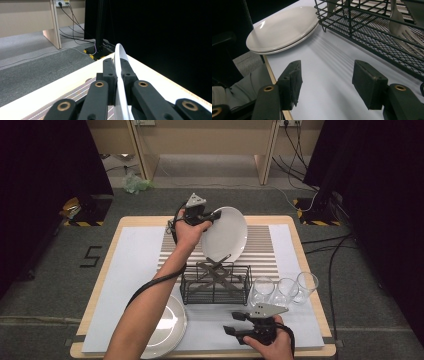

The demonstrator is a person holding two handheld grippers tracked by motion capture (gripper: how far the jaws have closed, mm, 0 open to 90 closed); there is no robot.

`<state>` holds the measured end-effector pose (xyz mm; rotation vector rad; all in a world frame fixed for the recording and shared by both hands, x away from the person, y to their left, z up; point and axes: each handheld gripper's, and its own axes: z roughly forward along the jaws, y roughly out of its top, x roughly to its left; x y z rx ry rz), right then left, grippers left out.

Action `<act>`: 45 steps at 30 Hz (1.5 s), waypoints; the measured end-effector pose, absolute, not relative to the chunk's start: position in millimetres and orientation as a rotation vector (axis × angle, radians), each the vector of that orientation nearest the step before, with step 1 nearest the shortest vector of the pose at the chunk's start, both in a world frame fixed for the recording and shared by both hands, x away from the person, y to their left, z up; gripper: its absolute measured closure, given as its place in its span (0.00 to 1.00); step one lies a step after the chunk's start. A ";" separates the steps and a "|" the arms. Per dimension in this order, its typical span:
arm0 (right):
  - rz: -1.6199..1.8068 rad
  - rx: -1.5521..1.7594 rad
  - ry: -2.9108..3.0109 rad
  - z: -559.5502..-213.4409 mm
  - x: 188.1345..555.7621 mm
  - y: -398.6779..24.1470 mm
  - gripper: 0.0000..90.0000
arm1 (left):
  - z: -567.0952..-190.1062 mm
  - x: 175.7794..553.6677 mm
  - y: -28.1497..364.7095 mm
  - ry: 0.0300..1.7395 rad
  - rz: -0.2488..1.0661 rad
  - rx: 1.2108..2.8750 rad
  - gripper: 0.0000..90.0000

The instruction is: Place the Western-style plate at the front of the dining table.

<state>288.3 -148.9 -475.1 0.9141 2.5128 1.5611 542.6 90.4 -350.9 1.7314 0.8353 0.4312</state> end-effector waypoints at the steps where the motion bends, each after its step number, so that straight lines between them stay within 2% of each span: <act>1: 1.560 0.913 2.512 -475.1 288.5 -149.0 0.45 | -351.4 542.9 90.1 0.836 0.431 1.733 0.95; 45: 1.557 0.909 2.514 -475.0 288.6 -149.3 0.46 | -372.8 547.4 81.5 0.890 0.386 1.797 0.95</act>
